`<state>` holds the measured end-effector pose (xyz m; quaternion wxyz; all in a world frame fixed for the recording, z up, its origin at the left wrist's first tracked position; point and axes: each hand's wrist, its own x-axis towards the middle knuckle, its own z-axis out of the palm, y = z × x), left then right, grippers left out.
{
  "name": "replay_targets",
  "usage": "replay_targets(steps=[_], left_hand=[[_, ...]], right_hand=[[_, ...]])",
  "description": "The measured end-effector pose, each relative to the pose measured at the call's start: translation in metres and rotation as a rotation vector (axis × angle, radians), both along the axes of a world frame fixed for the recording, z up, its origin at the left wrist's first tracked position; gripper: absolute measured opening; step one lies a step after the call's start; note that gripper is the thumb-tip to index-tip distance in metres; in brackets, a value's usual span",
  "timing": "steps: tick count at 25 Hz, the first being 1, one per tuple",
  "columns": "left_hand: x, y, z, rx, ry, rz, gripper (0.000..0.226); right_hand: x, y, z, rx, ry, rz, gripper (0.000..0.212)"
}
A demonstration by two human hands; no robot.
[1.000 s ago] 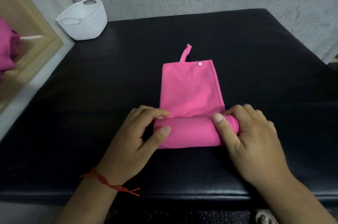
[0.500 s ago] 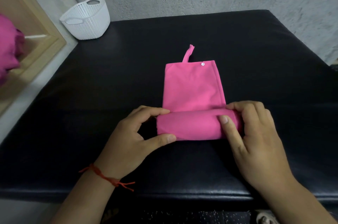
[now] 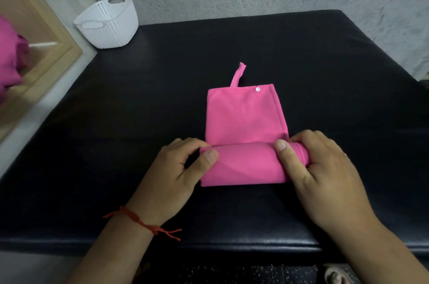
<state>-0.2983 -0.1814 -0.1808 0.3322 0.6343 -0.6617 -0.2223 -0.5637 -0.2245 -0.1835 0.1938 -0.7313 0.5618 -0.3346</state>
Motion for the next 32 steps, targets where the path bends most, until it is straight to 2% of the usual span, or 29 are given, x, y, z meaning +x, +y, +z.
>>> replay_targets(steps=[3,6,10,14,17,20,22,26,28,32], left_hand=[[-0.002,0.001,-0.002,-0.053,-0.023,-0.004,0.036],[0.002,0.007,0.0,-0.134,0.154,-0.065,0.031],[0.007,0.009,0.003,-0.053,0.189,-0.152,0.053],[0.007,0.01,0.004,-0.005,0.227,-0.112,0.052],[0.003,0.009,0.007,0.019,0.243,-0.064,0.047],[0.001,0.006,0.006,0.007,0.216,-0.025,0.042],[0.001,0.005,0.005,0.022,0.182,-0.011,0.043],[0.0,0.005,0.002,0.081,0.133,-0.035,0.041],[0.0,0.003,0.002,0.092,0.087,-0.037,0.047],[-0.003,0.001,0.0,0.024,0.062,-0.045,0.049]], right_hand=[[0.001,-0.001,0.003,0.011,-0.024,-0.001,0.036],[0.003,-0.001,0.003,0.021,-0.056,-0.018,0.039],[0.004,0.001,0.0,0.026,-0.075,-0.032,0.04],[0.004,0.007,-0.003,-0.082,-0.137,0.0,0.025],[0.001,0.009,-0.005,-0.119,-0.093,0.016,0.027],[0.001,0.006,-0.005,-0.046,-0.013,0.02,0.044],[0.003,0.004,-0.005,-0.035,0.003,0.02,0.048],[0.004,0.004,-0.003,-0.03,-0.038,0.02,0.042],[0.004,0.005,-0.001,-0.032,-0.066,0.015,0.034],[0.005,0.006,0.002,-0.026,-0.091,-0.011,0.031]])
